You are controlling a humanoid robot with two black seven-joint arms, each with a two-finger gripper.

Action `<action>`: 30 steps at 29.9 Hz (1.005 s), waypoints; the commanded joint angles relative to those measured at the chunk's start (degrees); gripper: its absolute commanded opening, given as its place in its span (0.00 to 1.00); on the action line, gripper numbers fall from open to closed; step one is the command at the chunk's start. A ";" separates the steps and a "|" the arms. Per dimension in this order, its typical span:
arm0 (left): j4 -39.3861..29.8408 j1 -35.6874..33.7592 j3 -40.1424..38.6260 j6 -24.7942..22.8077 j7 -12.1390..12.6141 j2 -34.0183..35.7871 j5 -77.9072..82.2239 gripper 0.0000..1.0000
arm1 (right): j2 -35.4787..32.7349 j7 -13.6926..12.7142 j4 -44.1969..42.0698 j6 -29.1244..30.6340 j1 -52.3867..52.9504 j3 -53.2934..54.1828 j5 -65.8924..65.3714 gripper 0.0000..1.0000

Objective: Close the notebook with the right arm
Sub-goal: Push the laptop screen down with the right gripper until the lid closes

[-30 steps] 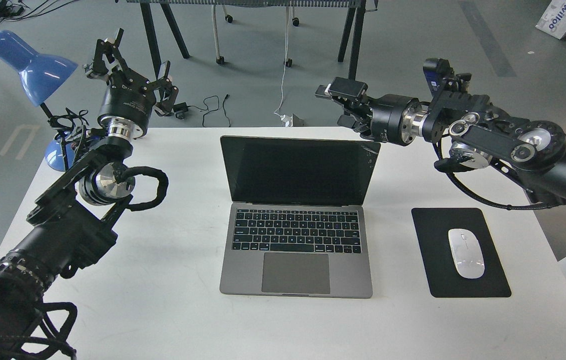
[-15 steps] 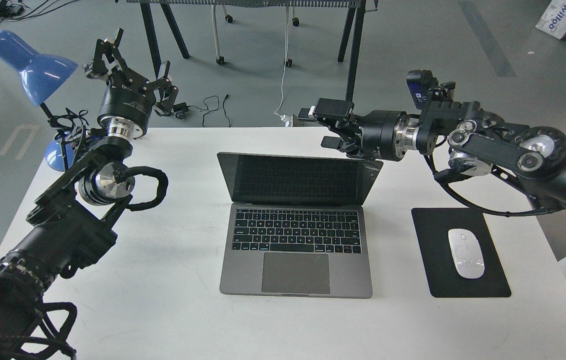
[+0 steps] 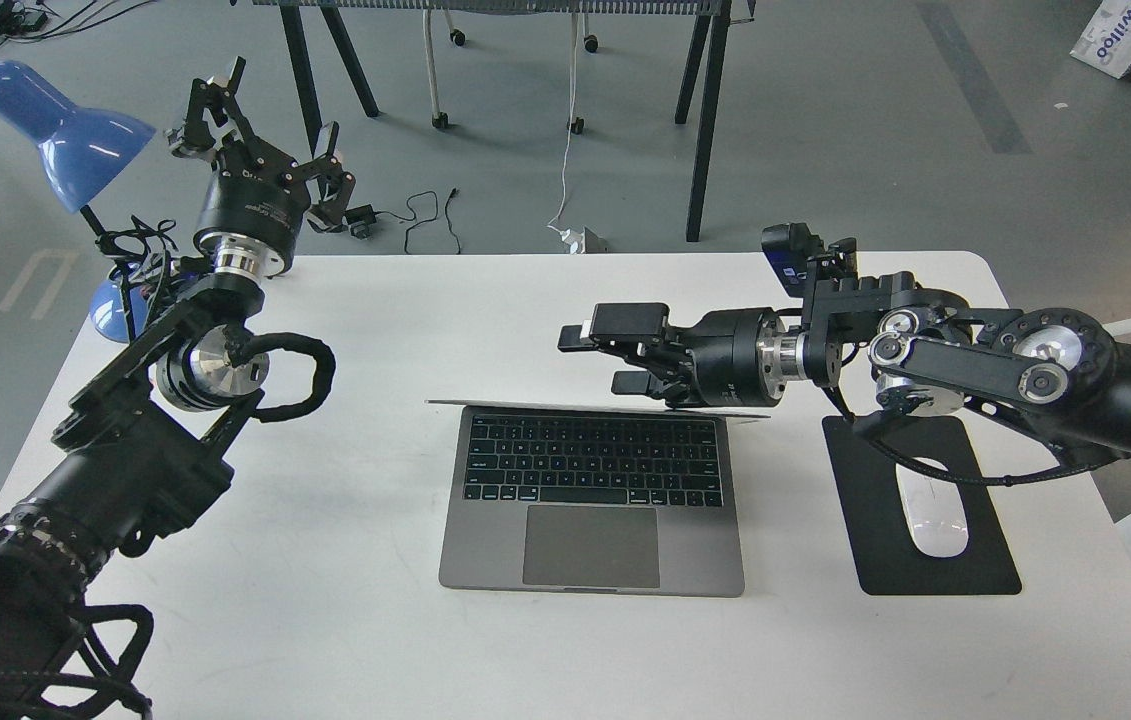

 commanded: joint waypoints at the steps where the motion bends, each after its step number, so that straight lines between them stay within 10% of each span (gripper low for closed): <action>1: 0.00 0.00 0.00 0.00 0.00 -0.01 0.01 1.00 | 0.56 0.00 0.25 0.00 -0.29 -2.56 -0.70 1.00; 30: 0.00 0.00 0.00 0.00 0.00 -0.01 0.01 1.00 | 1.52 -0.18 -0.54 -0.88 -11.81 -3.89 -13.53 1.00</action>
